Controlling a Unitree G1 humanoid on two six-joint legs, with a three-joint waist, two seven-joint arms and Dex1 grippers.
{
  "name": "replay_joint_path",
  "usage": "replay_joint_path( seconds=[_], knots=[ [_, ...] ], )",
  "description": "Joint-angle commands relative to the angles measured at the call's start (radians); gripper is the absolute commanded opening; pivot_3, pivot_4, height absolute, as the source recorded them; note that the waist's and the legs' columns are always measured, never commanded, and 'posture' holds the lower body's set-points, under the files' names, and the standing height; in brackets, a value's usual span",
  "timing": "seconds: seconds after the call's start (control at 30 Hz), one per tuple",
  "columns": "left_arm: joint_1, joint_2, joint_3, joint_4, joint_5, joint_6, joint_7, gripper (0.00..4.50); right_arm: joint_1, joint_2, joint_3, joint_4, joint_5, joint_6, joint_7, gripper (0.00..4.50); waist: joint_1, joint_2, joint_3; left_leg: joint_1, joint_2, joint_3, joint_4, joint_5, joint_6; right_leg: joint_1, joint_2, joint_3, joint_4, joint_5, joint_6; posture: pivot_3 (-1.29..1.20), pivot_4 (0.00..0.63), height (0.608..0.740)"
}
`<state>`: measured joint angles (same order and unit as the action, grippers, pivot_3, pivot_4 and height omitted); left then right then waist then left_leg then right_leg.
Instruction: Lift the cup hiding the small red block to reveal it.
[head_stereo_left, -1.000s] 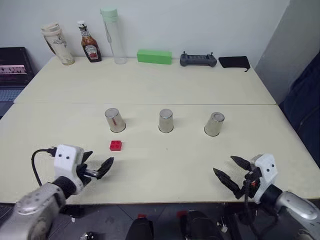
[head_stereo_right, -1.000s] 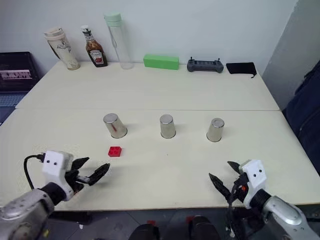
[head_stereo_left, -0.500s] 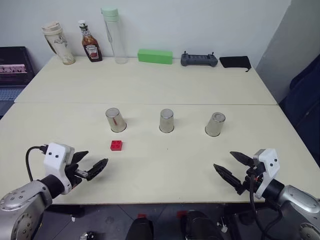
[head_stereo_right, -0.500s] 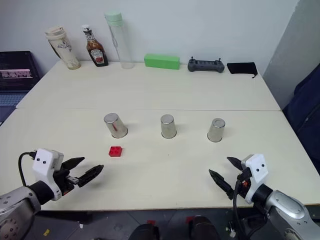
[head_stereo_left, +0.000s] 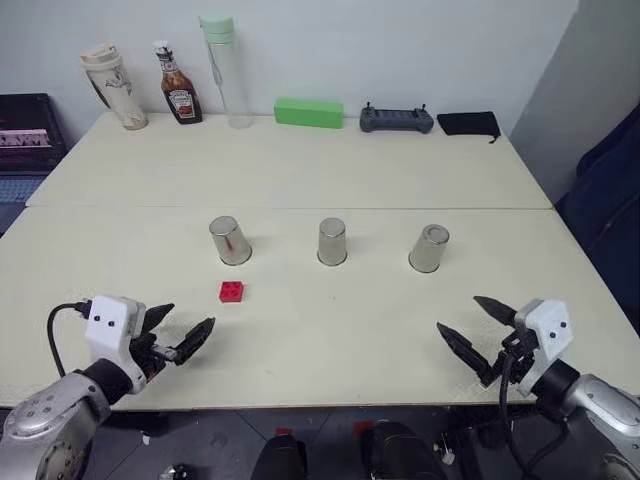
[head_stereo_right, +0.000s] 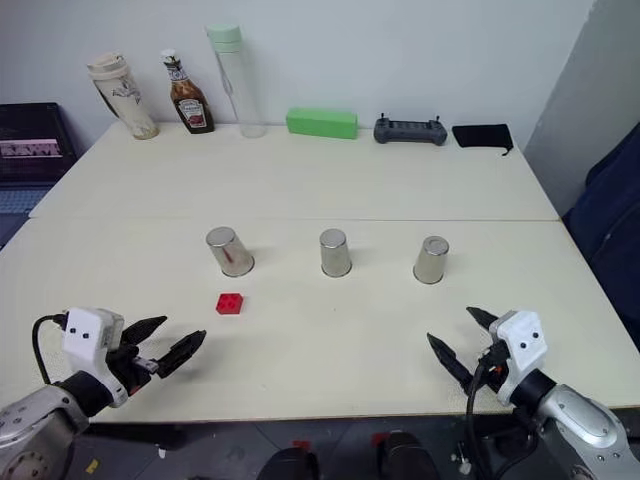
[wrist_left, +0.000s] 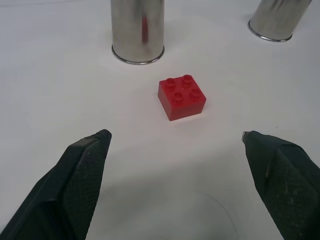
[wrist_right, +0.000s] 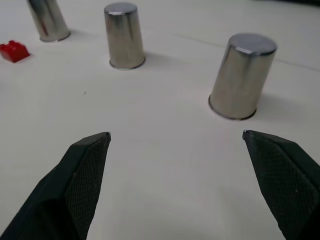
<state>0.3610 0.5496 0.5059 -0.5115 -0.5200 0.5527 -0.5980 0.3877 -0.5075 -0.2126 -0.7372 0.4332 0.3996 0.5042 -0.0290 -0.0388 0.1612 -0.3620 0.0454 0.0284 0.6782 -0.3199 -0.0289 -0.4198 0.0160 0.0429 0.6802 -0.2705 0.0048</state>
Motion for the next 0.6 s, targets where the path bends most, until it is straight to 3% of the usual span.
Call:
replay_joint_path(
  seconds=[0.03, 0.6],
  knots=[
    [0.015, -0.039, -0.002, -0.082, 0.017, -0.091, 0.022, 4.48, 0.023, 0.007, -0.002, -0.007, -0.045, -0.108, 0.028, 4.5, 0.0, 0.0, 0.0, 0.0, 0.0, 0.0, 0.0, 0.0, 0.0, 0.0, 0.0, 0.0, 0.0, 0.0, 0.0, 0.0, 0.15, 0.74],
    [0.021, -0.079, -0.064, -0.117, 0.03, -0.098, 0.1, 4.48, 0.013, 0.034, 0.01, 0.002, -0.028, -0.103, 0.013, 4.5, 0.0, 0.0, 0.0, 0.001, 0.0, 0.0, 0.001, 0.0, 0.0, 0.001, 0.0, 0.001, 0.0, 0.0, 0.001, 0.0, 0.15, 0.74]
  ],
)
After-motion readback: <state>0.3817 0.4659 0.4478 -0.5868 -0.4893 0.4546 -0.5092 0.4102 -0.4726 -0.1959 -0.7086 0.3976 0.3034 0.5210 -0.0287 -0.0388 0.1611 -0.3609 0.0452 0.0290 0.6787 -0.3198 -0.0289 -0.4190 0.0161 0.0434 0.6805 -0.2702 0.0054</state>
